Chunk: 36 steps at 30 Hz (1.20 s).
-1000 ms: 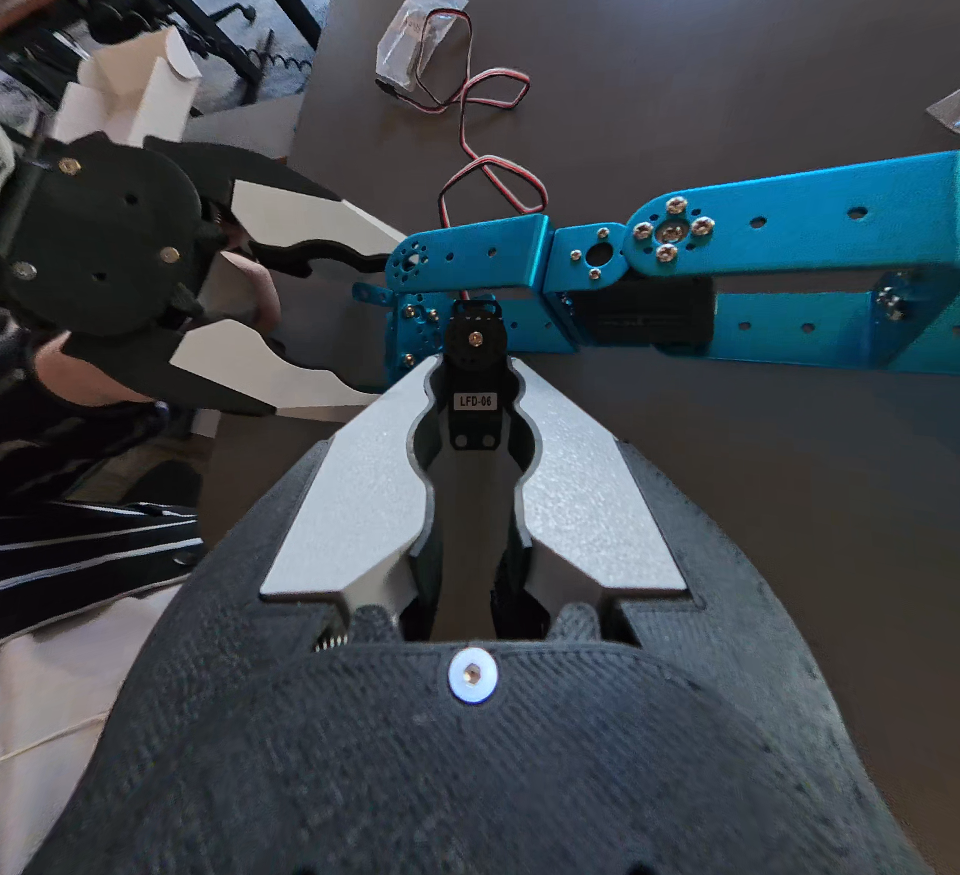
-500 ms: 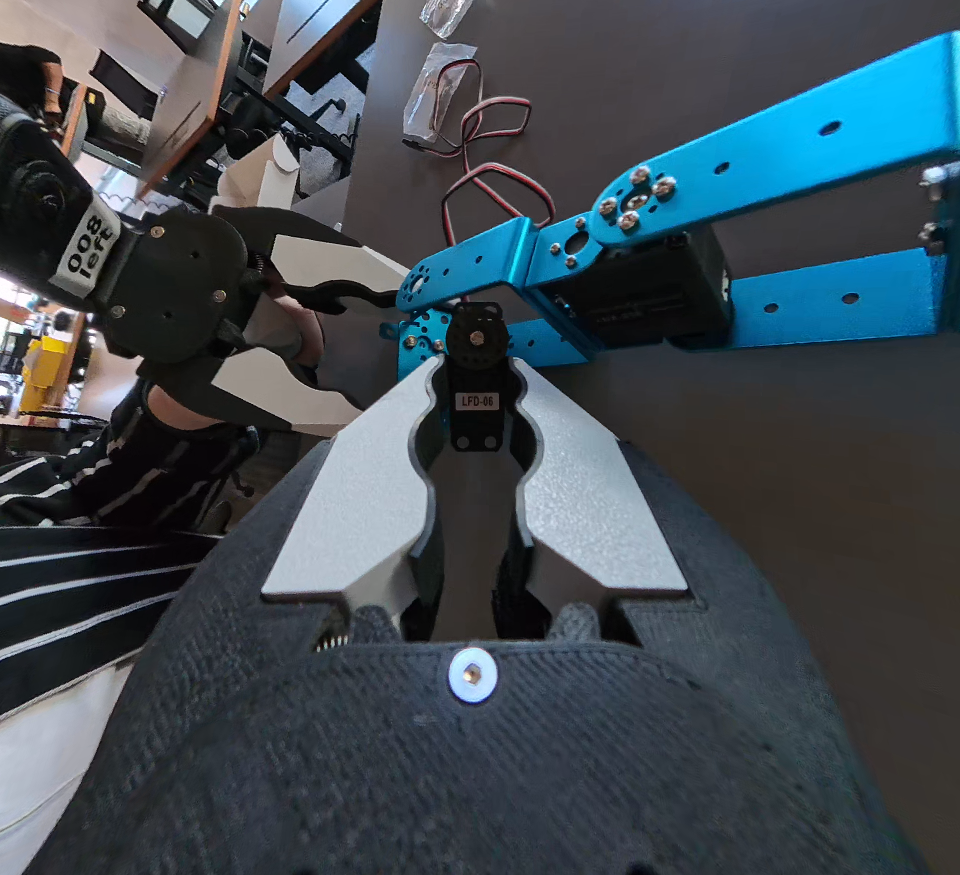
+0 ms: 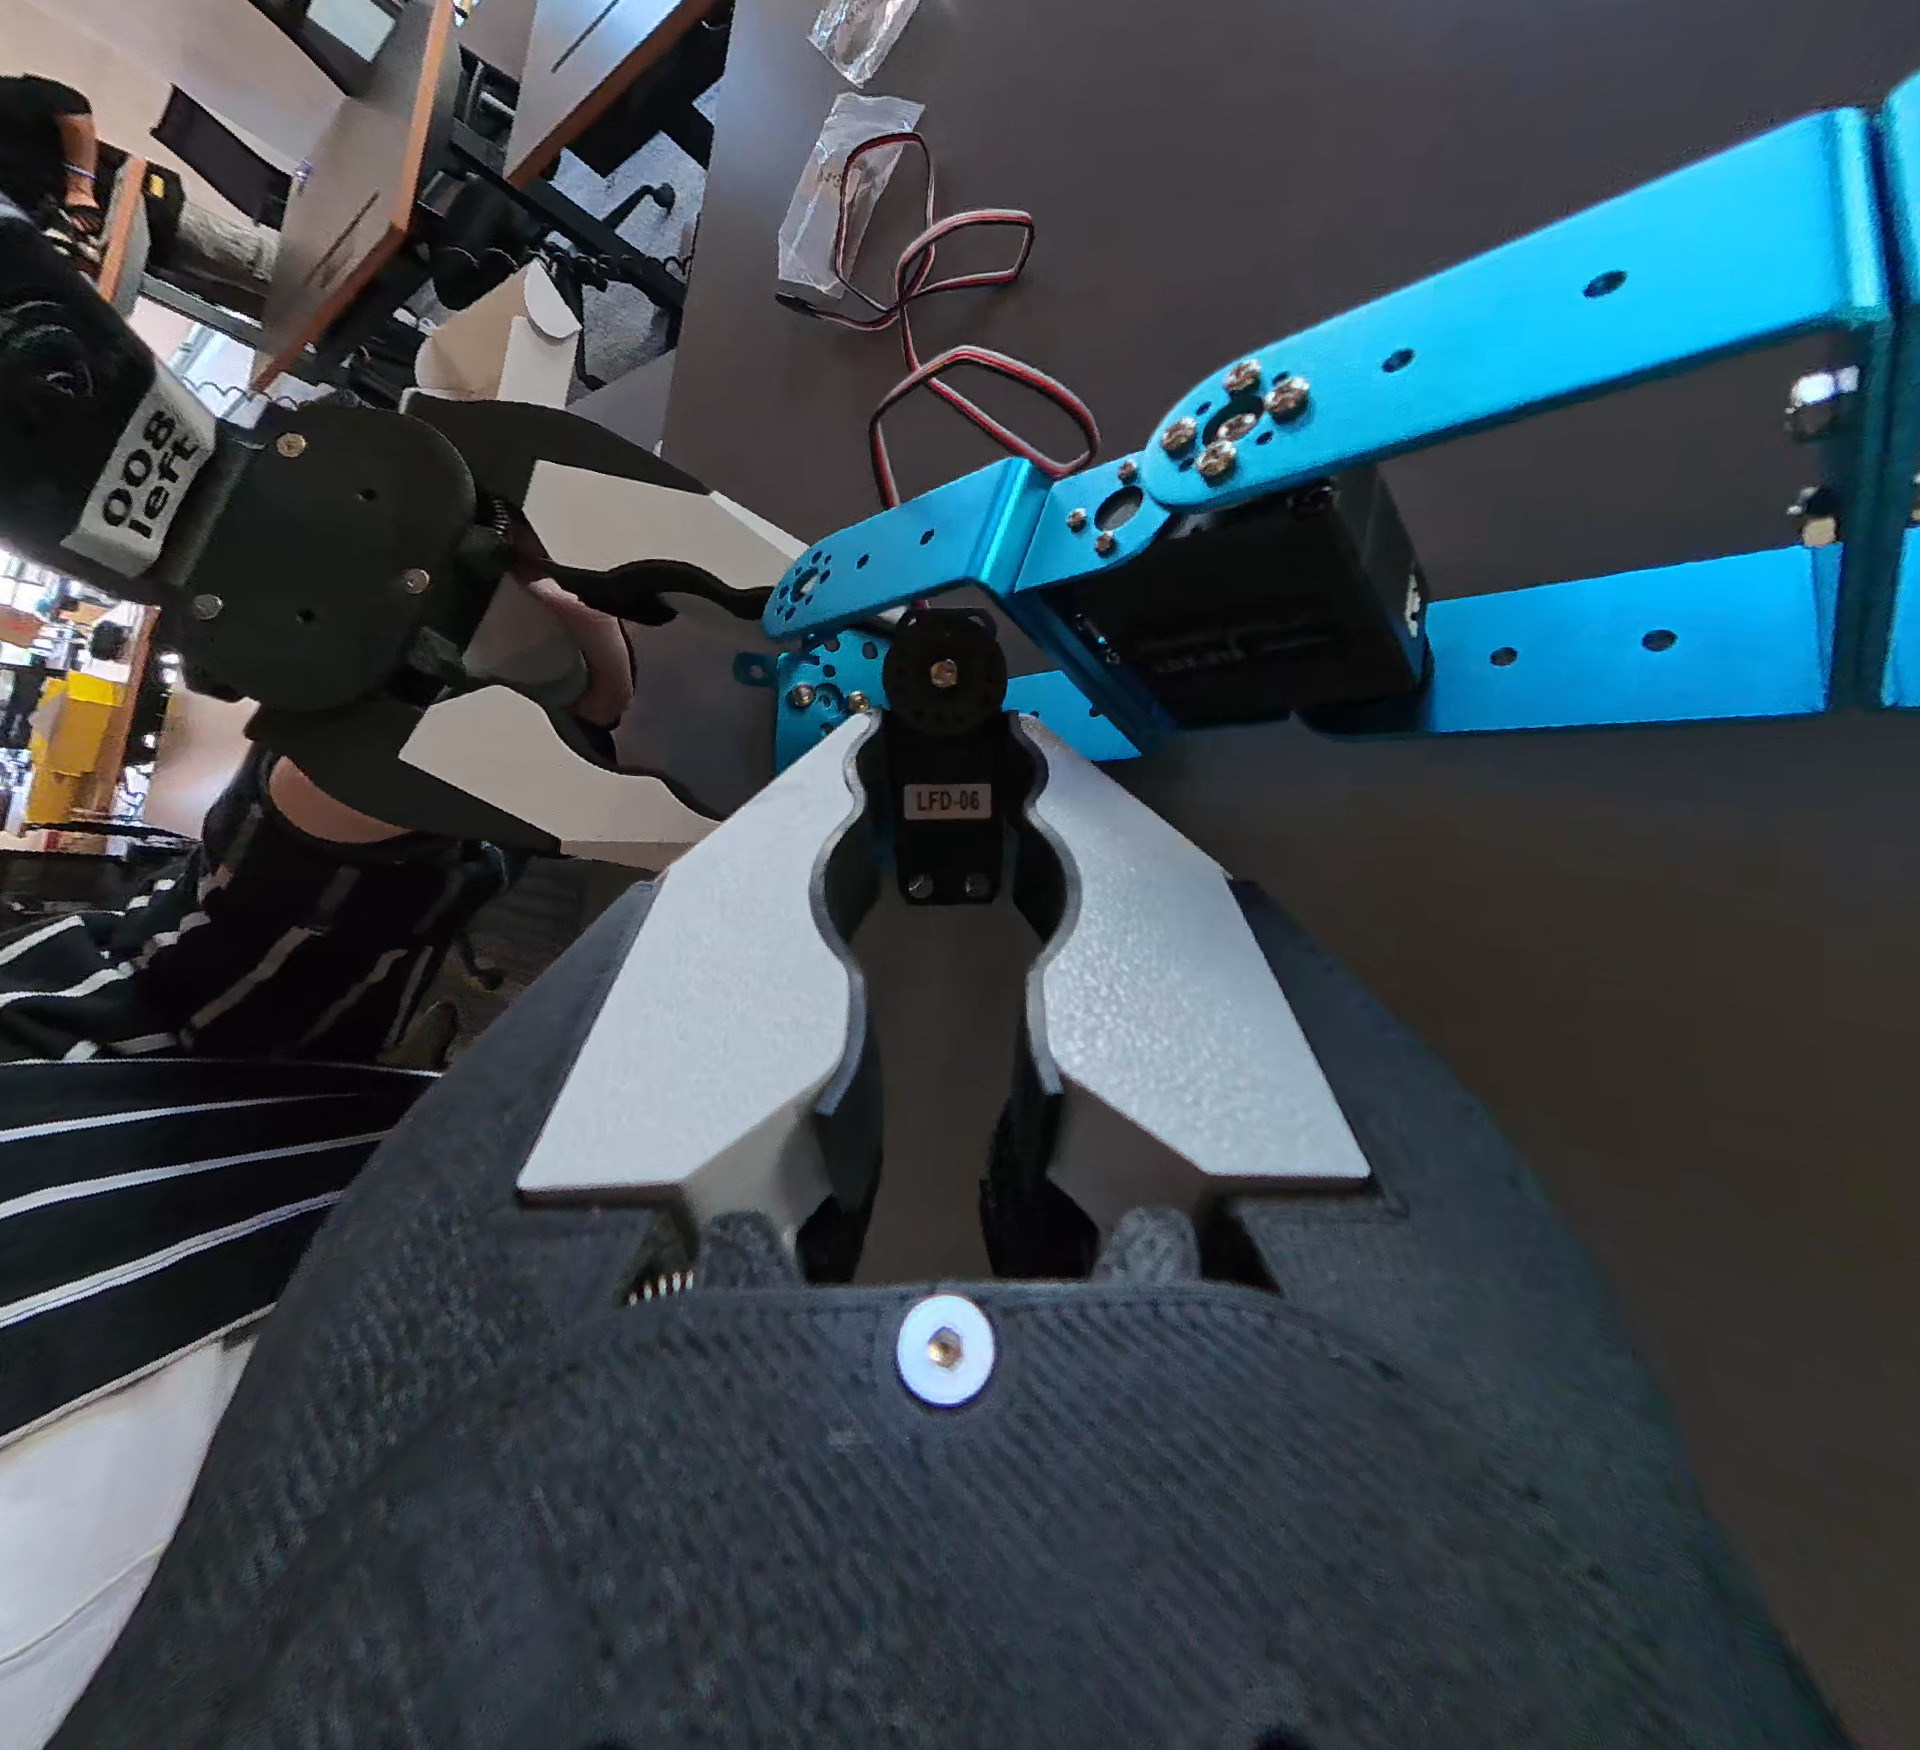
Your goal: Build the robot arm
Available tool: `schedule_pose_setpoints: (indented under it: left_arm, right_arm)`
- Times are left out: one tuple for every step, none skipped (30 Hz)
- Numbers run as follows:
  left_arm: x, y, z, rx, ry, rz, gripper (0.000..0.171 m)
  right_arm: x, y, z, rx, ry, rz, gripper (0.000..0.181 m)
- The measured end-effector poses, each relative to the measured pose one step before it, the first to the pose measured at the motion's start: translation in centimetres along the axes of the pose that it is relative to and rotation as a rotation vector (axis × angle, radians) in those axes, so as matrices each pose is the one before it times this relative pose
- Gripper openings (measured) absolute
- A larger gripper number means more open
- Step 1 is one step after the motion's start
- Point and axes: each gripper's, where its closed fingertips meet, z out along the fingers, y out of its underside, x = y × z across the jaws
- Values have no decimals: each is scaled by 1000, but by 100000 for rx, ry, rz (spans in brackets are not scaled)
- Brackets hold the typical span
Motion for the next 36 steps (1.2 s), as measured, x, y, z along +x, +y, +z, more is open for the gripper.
schedule_pose_setpoints:
  left_arm:
    - [-192,207,-206,-1791,-374,949,59]
    - [-329,-27,-380,98,-1049,1114,58]
    - [-146,-241,-463,2006,297,387,57]
    - [106,-320,-440,2672,2320,-1164,57]
    - [302,-213,-301,2102,3771,-2517,61]
    - [411,-35,-119,844,4182,-2957,66]
    - [286,105,48,98,2689,-1976,66]
    - [76,190,168,-257,513,-251,65]
    - [-77,275,241,-895,-1368,1128,65]
    - [-231,282,247,-1303,-2812,1799,65]
    - [-173,228,225,-1080,-2810,1808,65]
    - [-3,155,196,-783,-1654,1304,64]
    - [37,103,146,-281,-1103,738,63]
    - [-35,17,65,494,-1149,353,61]
    - [-33,-1,11,703,-747,-158,61]
    - [-41,14,-31,532,-460,-871,60]
    - [-25,31,-97,260,-371,-1323,60]
    - [16,51,-101,-19,-314,-1312,61]
    - [5,59,-100,-75,-748,-981,61]
    - [-41,79,-81,41,-1370,-396,62]
    - [-58,103,-59,-82,-1824,284,63]
    - [-146,118,-61,-265,-2431,675,64]
    - [-122,112,-60,-279,-2239,676,66]
    - [-25,76,-34,-195,-1503,335,66]
    - [-5,39,5,58,-1195,-31,65]
    - [-9,21,13,156,-1013,83,62]
    - [-12,40,9,-45,-925,538,60]
    - [141,20,-26,-140,450,558,53]
    - [149,18,-39,-297,917,-131,50]
    - [10,41,-30,-288,363,-423,50]
    - [-14,34,-47,-160,166,-214,50]
    - [-13,40,-50,-170,115,-21,49]
    - [-14,38,-54,-265,67,24,49]
    - [-20,56,-66,-344,9,23,49]
    - [-17,46,-70,-335,9,136,49]
    - [-3,57,-66,-318,82,234,49]
  right_arm:
    - [26,-14,31,-192,101,-223,19]
    - [-1,19,32,-204,-101,37,19]
    - [9,9,39,-52,26,43,19]
    - [6,24,22,-53,216,-230,19]
    - [-10,40,19,-198,270,-415,19]
    - [-1,56,8,-186,341,-505,19]
    - [14,45,19,-90,336,-342,19]
    - [-9,35,20,-50,198,27,19]
    - [-6,55,32,-156,95,-72,19]
    - [-13,63,15,-210,89,-58,19]
    - [3,14,-10,87,37,139,19]
    - [-20,-22,-28,222,-296,198,19]
    - [-37,3,-18,-58,-494,297,19]
    - [30,9,-11,-188,-222,62,19]
    - [58,-30,-13,326,30,11,19]
    - [38,-13,-18,351,-126,282,19]
    - [-11,21,2,217,-492,575,19]
    - [-45,56,19,129,-861,875,19]
    - [-41,66,5,128,-1058,1162,19]
    - [-8,68,11,199,-1016,1474,19]
    - [8,32,8,323,-1171,1697,19]
    - [-27,31,18,239,-1462,1709,19]
    - [-13,10,13,314,-1247,1650,19]
    - [-3,-32,-3,568,-1090,1565,19]
    - [-41,-25,-2,485,-1169,1446,19]
    - [-76,13,16,209,-1319,1416,19]
    - [-86,44,34,43,-1255,1269,19]
    - [-51,56,45,-15,-934,1019,19]
    - [-54,74,56,-24,-893,874,19]
    - [-23,87,51,-36,-697,759,19]
    - [19,67,35,47,-353,546,19]
    - [28,63,32,63,-165,283,19]
    - [26,40,-3,61,-35,138,19]
    - [-3,33,5,78,-126,165,19]
    - [-57,10,-20,193,-394,178,19]
    - [-49,-1,-23,225,-361,229,19]
